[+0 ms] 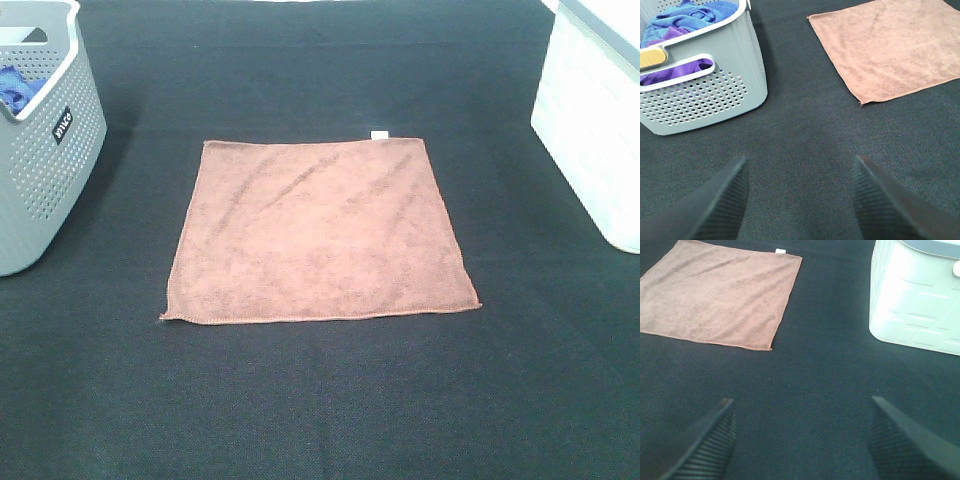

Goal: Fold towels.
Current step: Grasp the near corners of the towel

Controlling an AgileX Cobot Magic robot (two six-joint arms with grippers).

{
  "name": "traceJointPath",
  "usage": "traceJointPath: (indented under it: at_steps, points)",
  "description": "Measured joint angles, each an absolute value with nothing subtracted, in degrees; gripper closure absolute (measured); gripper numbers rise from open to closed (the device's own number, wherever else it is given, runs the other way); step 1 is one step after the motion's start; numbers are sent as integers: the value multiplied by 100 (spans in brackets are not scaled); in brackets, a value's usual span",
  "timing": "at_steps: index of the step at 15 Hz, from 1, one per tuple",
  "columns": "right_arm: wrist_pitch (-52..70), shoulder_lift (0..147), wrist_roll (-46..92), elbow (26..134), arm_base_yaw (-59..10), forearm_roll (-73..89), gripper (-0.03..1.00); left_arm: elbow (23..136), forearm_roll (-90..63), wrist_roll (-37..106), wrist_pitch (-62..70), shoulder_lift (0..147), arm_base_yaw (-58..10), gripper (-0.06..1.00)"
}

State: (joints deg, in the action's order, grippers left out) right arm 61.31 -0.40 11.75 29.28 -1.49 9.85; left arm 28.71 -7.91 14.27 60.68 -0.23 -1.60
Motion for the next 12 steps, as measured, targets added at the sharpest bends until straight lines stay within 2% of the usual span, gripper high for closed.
traceJointPath:
  at_steps: [12]
  points:
    - [6131,-40,1175,2928,-149,985,28,2871,-791,1427,6068,-23,-160,37]
